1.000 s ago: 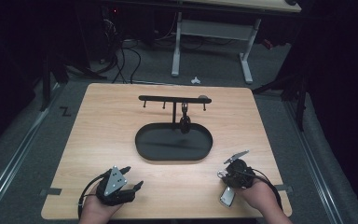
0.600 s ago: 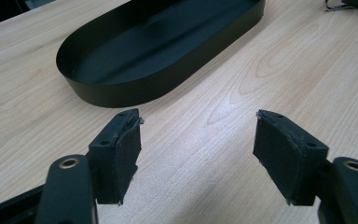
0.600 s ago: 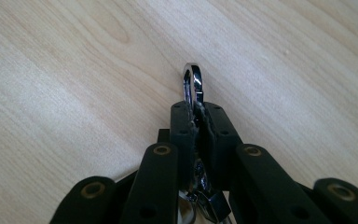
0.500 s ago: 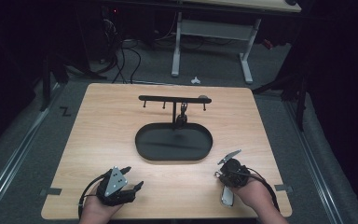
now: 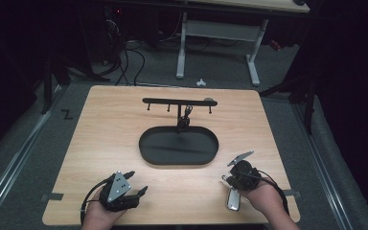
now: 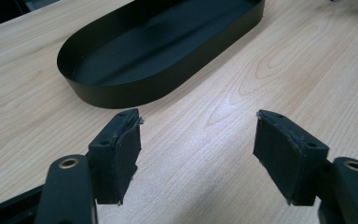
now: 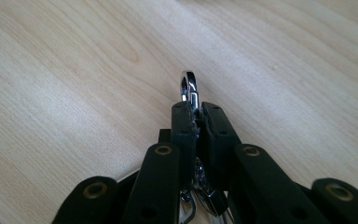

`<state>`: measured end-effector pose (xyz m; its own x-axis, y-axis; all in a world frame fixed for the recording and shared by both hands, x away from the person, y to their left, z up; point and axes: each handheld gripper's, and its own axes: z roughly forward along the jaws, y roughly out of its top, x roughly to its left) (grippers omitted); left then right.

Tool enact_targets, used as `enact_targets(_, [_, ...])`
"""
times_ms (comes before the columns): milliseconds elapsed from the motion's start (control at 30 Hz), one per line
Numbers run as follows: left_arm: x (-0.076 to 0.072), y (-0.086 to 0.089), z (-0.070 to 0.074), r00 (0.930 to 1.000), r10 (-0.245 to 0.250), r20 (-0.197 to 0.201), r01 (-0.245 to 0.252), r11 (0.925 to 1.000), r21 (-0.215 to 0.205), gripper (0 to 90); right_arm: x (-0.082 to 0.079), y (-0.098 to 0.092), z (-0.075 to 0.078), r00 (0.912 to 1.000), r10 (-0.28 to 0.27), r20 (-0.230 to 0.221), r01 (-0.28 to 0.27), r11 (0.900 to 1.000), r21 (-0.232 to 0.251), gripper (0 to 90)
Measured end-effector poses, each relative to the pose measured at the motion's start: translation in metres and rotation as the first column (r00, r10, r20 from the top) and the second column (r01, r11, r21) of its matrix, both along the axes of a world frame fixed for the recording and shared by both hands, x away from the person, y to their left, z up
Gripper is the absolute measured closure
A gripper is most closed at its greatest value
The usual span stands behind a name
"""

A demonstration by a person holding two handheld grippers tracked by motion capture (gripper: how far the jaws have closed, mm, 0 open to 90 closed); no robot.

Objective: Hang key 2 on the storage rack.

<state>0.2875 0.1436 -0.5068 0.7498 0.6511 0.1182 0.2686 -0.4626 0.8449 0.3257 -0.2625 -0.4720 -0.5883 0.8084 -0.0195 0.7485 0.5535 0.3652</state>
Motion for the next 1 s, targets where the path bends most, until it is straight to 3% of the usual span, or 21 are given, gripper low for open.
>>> enact_targets(233, [0.000,0.000,0.000,1.0000,-0.004,0.003,0.004,1.0000,0.001,32.2,-0.001,-0.003,0.011,0.9996,-0.001,0.028,0.001,1.000,0.003,85.0])
enact_targets(333, [0.000,0.001,0.000,0.9999,-0.008,0.012,0.009,0.9998,-0.019,32.2,-0.001,-0.004,0.015,0.9993,-0.014,0.035,0.014,1.000,0.016,85.0])
enact_targets(633, [-0.001,0.003,0.000,0.9998,-0.006,0.020,0.007,0.9996,-0.027,31.6,-0.001,-0.010,0.022,0.9976,-0.040,0.057,0.036,0.998,0.058,85.0])
enact_targets(1000, [0.001,-0.001,0.000,0.9997,-0.010,0.021,0.010,0.9997,-0.023,31.5,-0.004,-0.017,0.036,0.9950,-0.051,0.085,0.046,0.997,0.062,85.0])
